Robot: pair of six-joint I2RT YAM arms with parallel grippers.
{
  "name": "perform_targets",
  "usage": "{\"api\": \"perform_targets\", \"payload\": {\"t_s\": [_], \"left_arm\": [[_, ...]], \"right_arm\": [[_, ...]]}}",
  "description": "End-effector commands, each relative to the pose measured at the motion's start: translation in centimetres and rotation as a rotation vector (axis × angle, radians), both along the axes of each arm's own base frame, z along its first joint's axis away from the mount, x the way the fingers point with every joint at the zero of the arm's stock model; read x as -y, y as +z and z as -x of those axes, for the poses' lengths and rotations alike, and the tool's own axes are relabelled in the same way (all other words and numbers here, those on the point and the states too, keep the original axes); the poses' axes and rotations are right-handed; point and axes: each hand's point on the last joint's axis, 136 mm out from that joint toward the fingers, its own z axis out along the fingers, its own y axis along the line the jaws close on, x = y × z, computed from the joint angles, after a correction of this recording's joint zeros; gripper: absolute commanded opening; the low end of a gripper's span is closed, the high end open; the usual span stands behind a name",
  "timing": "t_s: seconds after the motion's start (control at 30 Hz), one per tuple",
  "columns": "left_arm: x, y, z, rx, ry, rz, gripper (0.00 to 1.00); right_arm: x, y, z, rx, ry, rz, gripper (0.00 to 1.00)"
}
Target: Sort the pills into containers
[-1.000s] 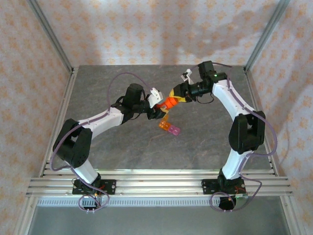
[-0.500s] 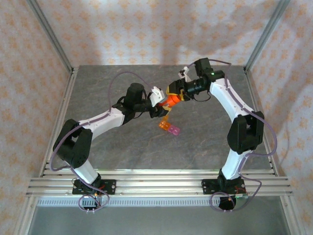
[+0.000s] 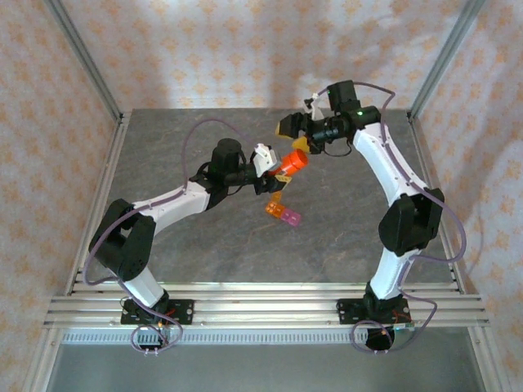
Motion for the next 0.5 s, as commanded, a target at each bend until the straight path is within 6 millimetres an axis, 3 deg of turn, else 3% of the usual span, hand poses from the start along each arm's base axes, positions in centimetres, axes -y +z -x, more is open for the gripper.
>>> {"api": "perform_targets", "payload": {"t_s": [0.0,0.2,0.47], "left_arm": [[-0.2,1.1,-0.2,0.036,0.017,0.041,0.00],[-0.3,1.6,-0.3,0.028,0.037,0.067,0.00],[-0.4,1.6,-0.1,0.026,0.034,0.063,0.00]], "right_arm": [[1.9,-0.1,-2.9,-0.003,-0.127,0.023,0.84],[5.7,-0.9,-3.7,-0.006,-0.258,0.058,0.83],[8.2,-1.1,-0.6,0.056,-0.277,0.159,0.82]]}}
